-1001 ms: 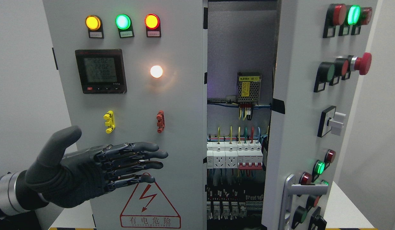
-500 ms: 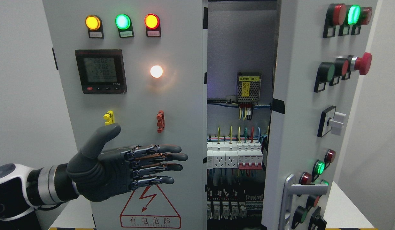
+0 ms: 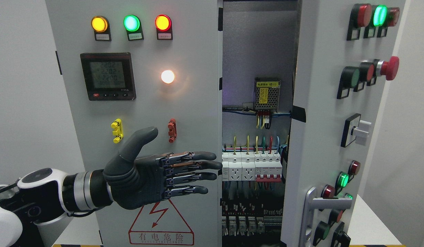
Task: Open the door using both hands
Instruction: 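Raise the left hand toward the gap of the ajar button door, then insert the left hand fingers behind the ajar door's inner edge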
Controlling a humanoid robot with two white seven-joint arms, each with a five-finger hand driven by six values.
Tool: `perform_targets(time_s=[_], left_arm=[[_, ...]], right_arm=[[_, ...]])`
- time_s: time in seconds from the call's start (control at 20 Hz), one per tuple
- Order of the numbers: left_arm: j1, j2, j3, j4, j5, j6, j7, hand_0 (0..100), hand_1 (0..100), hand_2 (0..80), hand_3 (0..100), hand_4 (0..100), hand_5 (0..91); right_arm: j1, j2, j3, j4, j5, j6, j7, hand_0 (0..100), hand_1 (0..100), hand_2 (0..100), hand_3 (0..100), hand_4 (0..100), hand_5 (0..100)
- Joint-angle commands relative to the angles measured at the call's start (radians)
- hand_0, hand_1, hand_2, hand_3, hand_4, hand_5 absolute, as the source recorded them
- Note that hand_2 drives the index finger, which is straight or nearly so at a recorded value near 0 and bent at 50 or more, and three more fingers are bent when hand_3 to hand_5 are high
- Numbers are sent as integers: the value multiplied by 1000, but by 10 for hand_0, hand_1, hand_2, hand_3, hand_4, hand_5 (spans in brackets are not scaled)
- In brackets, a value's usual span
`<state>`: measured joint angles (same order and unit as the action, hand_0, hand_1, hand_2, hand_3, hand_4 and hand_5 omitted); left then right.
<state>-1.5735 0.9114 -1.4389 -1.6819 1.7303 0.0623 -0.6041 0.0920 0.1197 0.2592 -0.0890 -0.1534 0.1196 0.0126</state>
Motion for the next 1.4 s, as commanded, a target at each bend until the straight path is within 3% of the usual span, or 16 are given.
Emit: perform_targets(time_s=[0.0, 0.2, 0.7, 1.0, 1.35], left_arm=[[-80, -106, -132, 56, 60, -27, 1, 0, 0, 0, 0, 31, 0], [-128, -131, -136, 50, 123, -35, -6, 0, 0, 0, 0, 32, 0], [-169, -236, -155, 57, 201, -26, -8, 0, 0, 0, 0, 33, 0], [-166, -325, -152, 80, 216, -27, 3, 0, 0, 0, 0, 33, 0], [-166, -414, -140, 129, 221, -35, 63, 0, 0, 0, 0, 33, 0]], right_arm=[[0, 0, 0, 0, 0, 0, -2, 0, 0, 0, 0, 0, 0], [0, 0, 0, 0, 0, 0, 0, 0, 0, 0, 0, 0, 0], [0, 0, 0, 0, 0, 0, -2, 0, 0, 0, 0, 0, 0], [0, 0, 0, 0, 0, 0, 0, 0, 0, 0, 0, 0, 0], [0, 0, 0, 0, 0, 0, -2, 0, 0, 0, 0, 0, 0]])
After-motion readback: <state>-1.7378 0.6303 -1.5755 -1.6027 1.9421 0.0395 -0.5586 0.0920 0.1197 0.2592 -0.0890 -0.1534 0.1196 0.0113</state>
